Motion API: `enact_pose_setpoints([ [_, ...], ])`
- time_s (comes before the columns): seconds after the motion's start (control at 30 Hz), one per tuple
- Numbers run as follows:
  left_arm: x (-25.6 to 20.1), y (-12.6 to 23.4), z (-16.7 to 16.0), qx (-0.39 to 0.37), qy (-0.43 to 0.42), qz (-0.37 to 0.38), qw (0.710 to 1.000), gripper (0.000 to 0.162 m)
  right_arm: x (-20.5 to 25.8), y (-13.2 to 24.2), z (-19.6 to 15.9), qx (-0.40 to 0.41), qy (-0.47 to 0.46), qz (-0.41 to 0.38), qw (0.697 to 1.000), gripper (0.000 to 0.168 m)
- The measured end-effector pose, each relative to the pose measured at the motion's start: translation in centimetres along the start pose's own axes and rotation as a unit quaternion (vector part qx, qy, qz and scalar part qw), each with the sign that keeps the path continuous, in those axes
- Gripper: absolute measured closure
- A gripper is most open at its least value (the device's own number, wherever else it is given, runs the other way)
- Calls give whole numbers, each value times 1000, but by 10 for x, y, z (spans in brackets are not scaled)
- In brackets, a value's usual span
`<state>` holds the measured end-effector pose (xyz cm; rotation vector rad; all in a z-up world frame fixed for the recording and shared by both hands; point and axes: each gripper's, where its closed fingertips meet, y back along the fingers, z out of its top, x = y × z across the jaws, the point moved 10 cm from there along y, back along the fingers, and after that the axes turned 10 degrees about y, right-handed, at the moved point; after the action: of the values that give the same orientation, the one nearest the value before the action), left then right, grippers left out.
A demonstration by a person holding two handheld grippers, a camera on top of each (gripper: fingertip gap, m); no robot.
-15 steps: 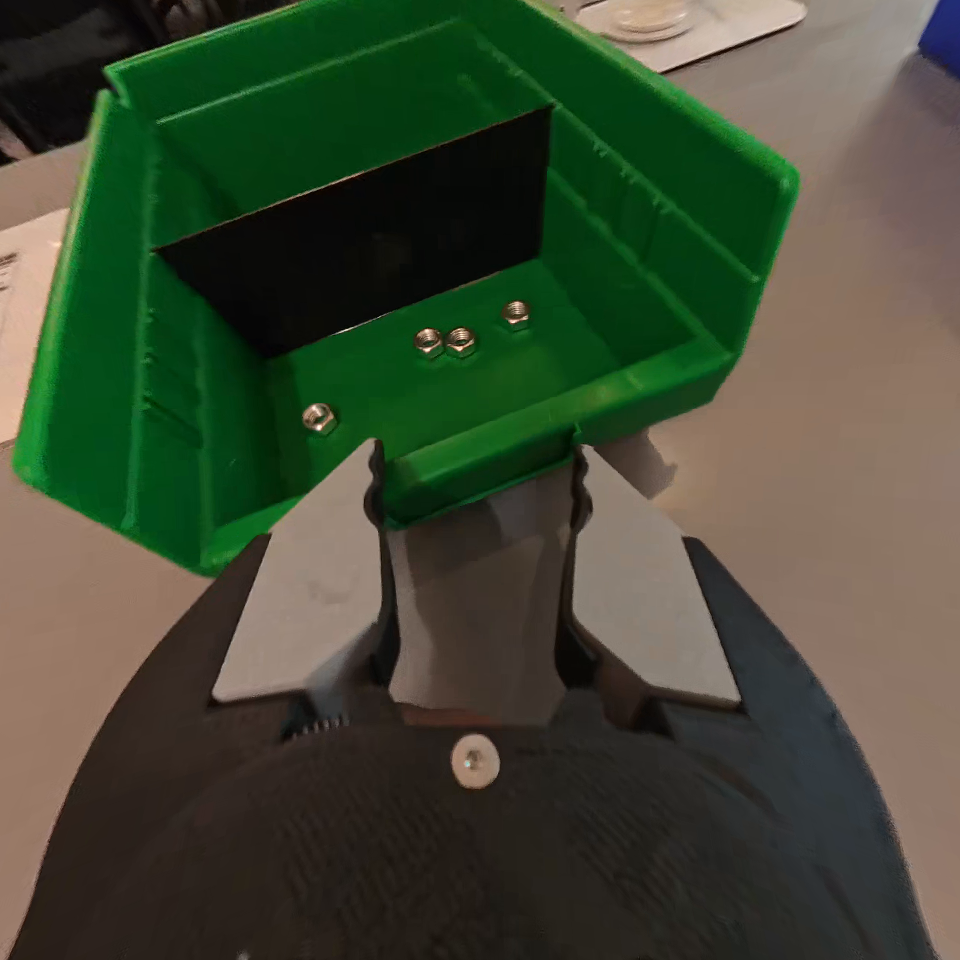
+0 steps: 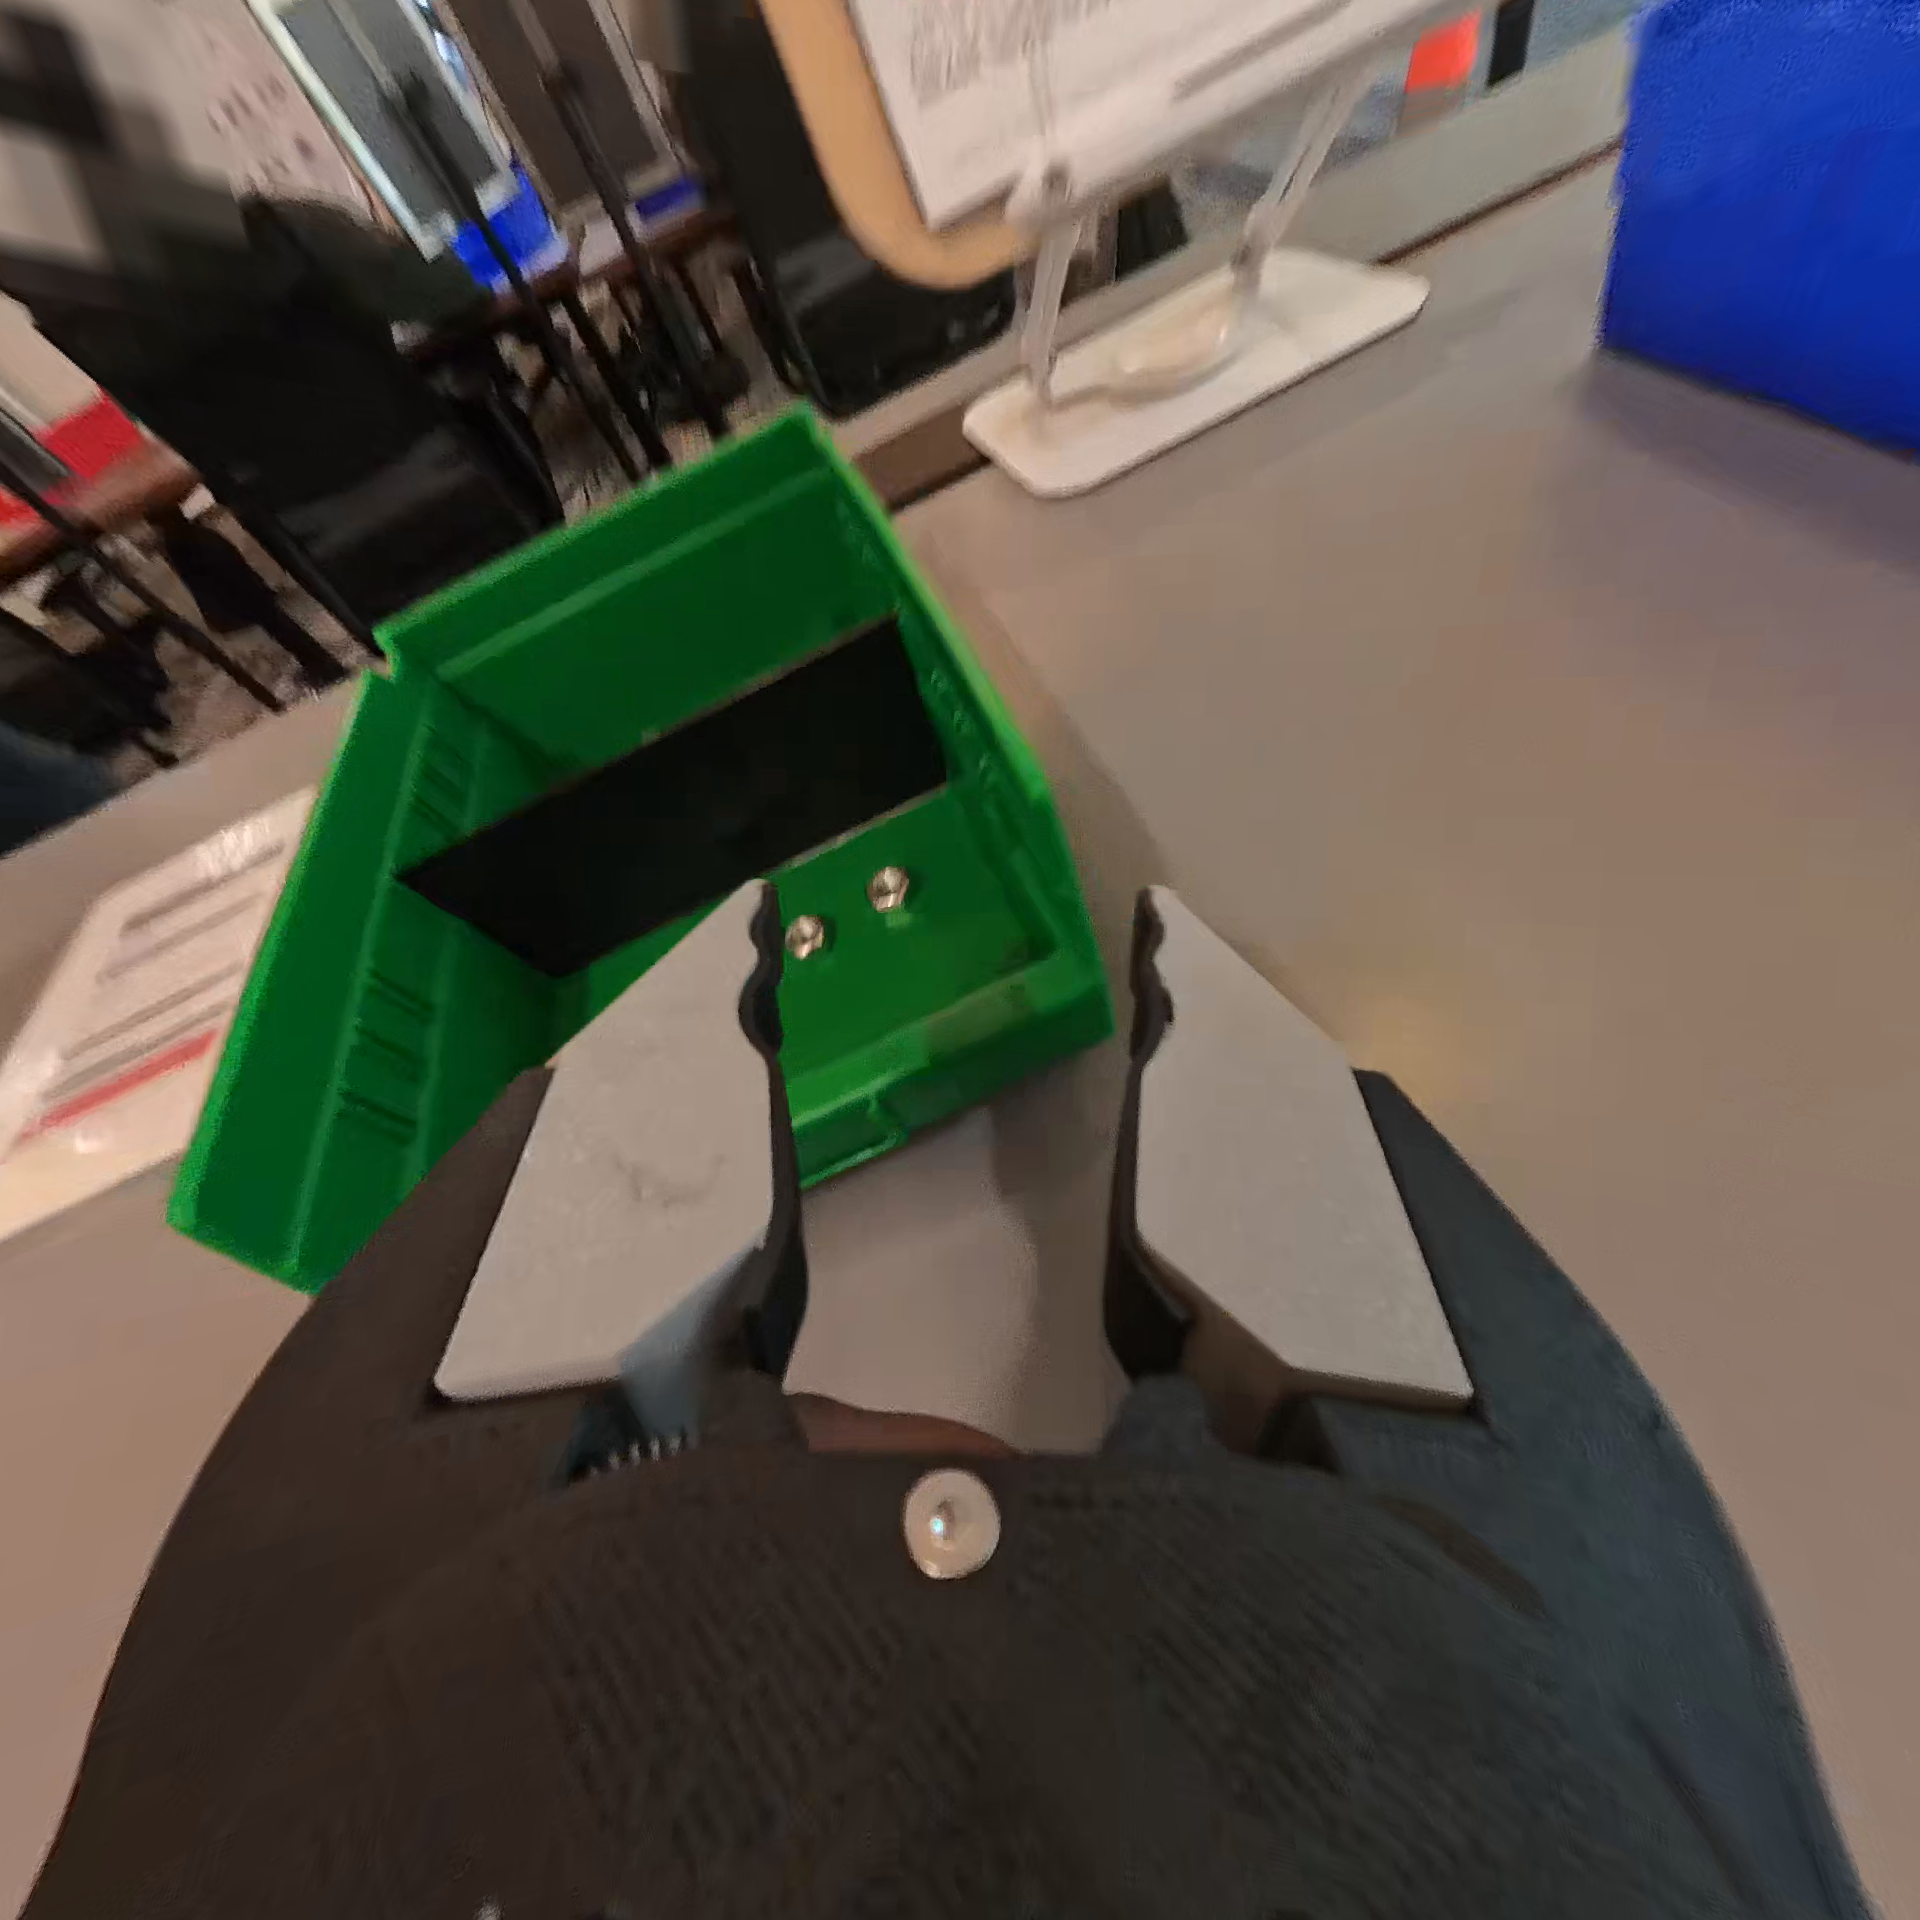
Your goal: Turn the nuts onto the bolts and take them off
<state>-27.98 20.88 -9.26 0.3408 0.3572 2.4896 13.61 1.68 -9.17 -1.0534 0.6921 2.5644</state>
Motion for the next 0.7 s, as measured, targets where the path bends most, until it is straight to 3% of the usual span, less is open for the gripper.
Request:
enact_pose_setpoints([
  [0.2,-51,11,37,-49,-24,-53,997,102,12,26,39,-51,3,17,999,126],
  [0.5,-119,-16,45,-34,-38,-105,993,96,33,58,83,-127,2,63,990,126],
  [0.57,-130,-25,47,-39,-55,-77,995,112,46,80,101,-193,-10,145,970,162],
  [0.67,-141,-40,50,-61,-88,-30,994,162,72,119,132,-289,-18,260,921,168],
  [0.7,-144,-45,50,-59,-96,-22,993,162,81,130,141,-305,-10,277,911,168],
])
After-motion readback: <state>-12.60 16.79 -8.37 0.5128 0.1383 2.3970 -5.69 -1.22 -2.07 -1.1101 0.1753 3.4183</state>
